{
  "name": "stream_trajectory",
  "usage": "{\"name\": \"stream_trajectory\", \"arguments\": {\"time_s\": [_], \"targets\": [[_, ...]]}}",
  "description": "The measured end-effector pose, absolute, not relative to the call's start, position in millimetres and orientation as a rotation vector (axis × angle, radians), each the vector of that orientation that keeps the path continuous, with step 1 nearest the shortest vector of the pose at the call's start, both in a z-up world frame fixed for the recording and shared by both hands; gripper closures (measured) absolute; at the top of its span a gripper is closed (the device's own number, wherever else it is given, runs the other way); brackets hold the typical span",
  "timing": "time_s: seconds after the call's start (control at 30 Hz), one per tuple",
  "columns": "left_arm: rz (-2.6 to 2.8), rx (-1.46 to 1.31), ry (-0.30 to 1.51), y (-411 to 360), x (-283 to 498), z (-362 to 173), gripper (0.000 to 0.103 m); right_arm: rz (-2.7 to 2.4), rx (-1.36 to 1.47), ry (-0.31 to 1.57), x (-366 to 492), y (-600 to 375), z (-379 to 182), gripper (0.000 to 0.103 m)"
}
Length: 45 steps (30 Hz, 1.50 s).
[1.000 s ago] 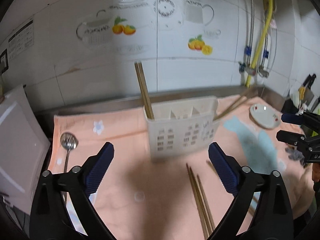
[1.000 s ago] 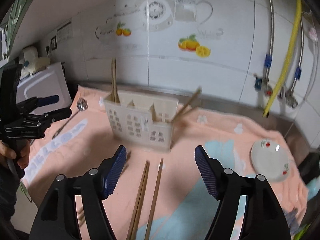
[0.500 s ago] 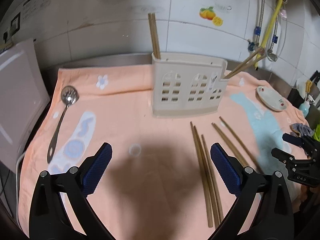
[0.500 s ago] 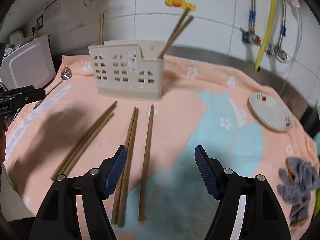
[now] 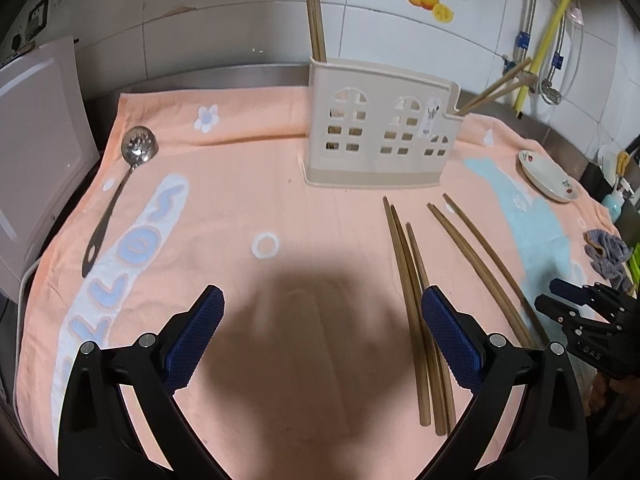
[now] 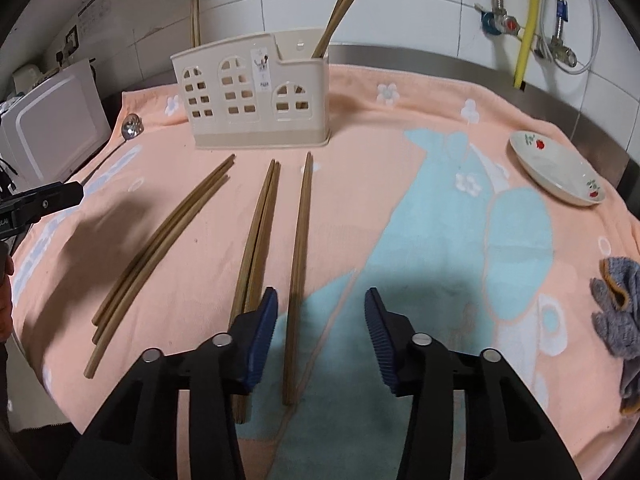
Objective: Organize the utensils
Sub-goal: 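Return to the towel and close the left tool on a chopstick while the right tool grasps another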
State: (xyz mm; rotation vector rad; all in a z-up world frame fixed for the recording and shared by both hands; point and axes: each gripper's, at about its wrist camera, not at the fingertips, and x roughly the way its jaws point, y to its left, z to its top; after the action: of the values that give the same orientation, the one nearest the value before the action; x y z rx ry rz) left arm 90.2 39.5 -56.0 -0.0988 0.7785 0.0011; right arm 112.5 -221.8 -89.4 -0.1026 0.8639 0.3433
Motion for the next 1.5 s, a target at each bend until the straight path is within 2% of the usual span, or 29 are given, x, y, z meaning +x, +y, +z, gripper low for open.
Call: {"name": "stream_trajectory", "arguments": {"time_s": [0.13, 0.4, 0.73, 0.9, 1.07, 1.17, 1.4, 1.5], "targets": [[-0.015, -0.086, 0.812, 31.2, 89.1, -67.2, 0.005, 0.361, -0.105, 0.869, 110.9, -217.3, -92.8, 0.071], [-0.040, -0.055, 0.862, 13.9, 87.7, -84.5, 0.005, 0.366, -0.133, 0.883, 112.0, -208.2, -100.8, 0.089], [-0.022, 0.042, 0.899, -5.8, 95.5, -95.8, 0.007, 0.364, -0.111, 0.883, 110.4, -211.5, -104.1, 0.089], [-0.022, 0.059, 0.922, -9.2, 99.4, -102.7, 0.021, 0.366, -0.102, 0.880, 110.1, -212.2, -104.1, 0.089], [-0.030, 0.064, 0.931, -12.0, 101.0, -105.1, 0.022, 0.368, -0.096, 0.877, 109.9, -212.2, -104.2, 0.089], [-0.035, 0.085, 0.939, -17.3, 102.1, -107.6, 0.028, 0.366, -0.097, 0.875, 109.4, -211.7, -104.6, 0.089], [0.038, 0.114, 0.920, -8.8, 104.0, -108.2, 0.029, 0.361, -0.110, 0.870, 106.5, -210.4, -105.3, 0.089], [0.070, 0.098, 0.918, 4.2, 105.8, -107.3, 0.034, 0.359, -0.110, 0.868, 106.2, -210.5, -105.4, 0.089]]}}
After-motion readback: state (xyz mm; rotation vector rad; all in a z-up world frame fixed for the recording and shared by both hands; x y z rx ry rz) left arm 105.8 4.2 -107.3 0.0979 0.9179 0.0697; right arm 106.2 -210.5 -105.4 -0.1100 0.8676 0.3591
